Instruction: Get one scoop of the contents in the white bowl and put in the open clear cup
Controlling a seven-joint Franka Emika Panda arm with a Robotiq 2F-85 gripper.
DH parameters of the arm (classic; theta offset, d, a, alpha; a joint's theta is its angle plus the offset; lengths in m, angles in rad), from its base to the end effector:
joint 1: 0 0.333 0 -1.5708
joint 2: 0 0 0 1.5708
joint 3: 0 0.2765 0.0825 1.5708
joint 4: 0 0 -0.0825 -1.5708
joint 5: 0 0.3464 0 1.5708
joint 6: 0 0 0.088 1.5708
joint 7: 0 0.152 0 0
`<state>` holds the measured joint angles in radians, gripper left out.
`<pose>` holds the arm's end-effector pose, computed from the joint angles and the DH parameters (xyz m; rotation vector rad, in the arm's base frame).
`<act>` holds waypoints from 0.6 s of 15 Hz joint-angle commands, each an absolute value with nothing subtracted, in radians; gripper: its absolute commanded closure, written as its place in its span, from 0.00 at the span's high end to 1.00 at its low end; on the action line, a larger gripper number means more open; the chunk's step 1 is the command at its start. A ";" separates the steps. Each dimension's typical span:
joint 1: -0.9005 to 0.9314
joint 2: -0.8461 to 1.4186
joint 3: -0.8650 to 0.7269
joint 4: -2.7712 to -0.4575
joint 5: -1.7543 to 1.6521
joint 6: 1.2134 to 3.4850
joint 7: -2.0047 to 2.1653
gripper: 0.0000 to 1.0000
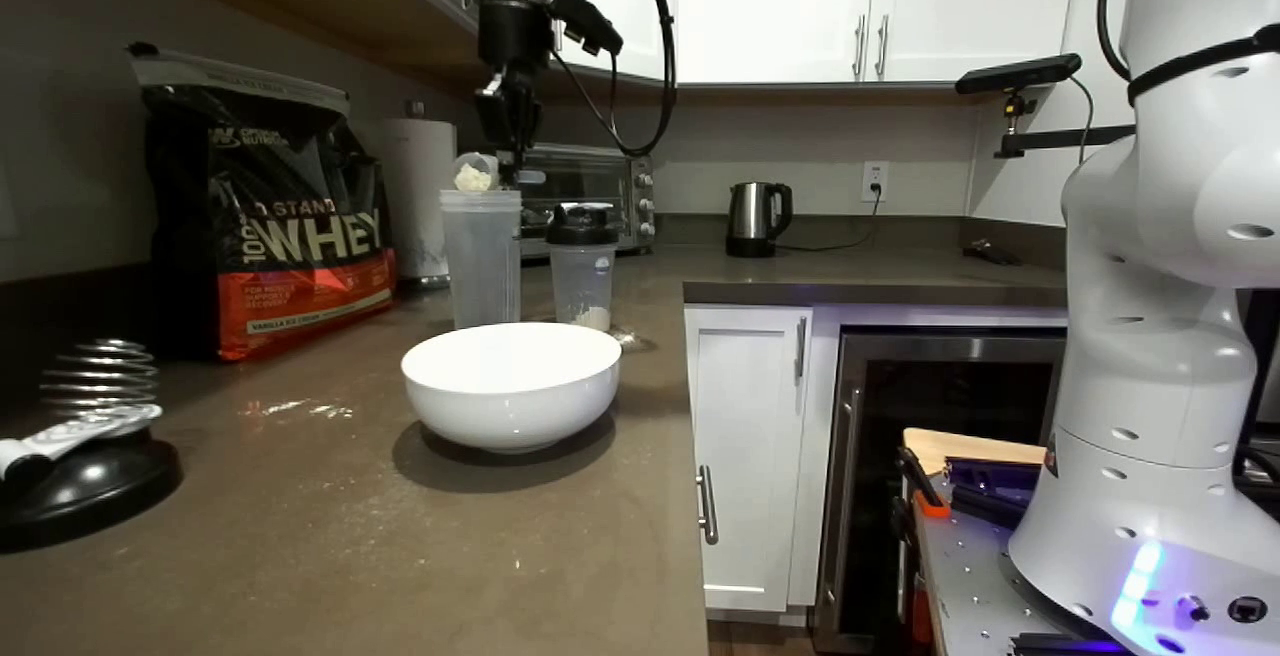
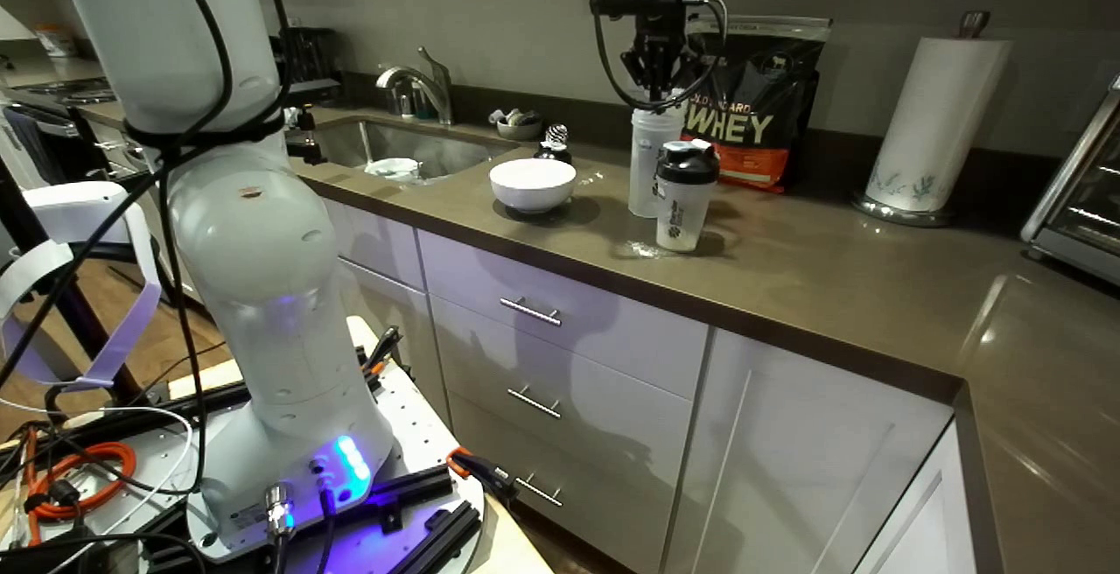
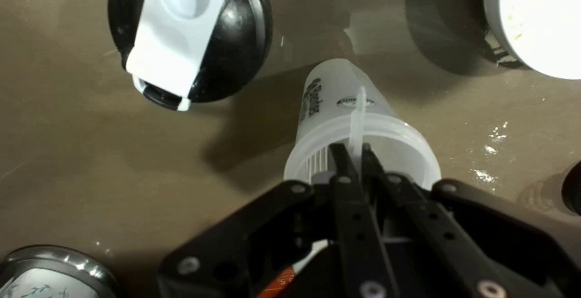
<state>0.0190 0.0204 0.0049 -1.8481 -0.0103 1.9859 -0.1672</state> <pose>0.5486 0.0120 0.4444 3.1036 0.3031 0.1817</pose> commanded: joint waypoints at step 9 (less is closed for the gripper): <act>0.035 -0.028 0.031 -1.890 -0.116 2.016 -0.129 0.02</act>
<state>0.0309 0.0005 0.0248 -1.8517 -0.0591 1.9860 -0.1649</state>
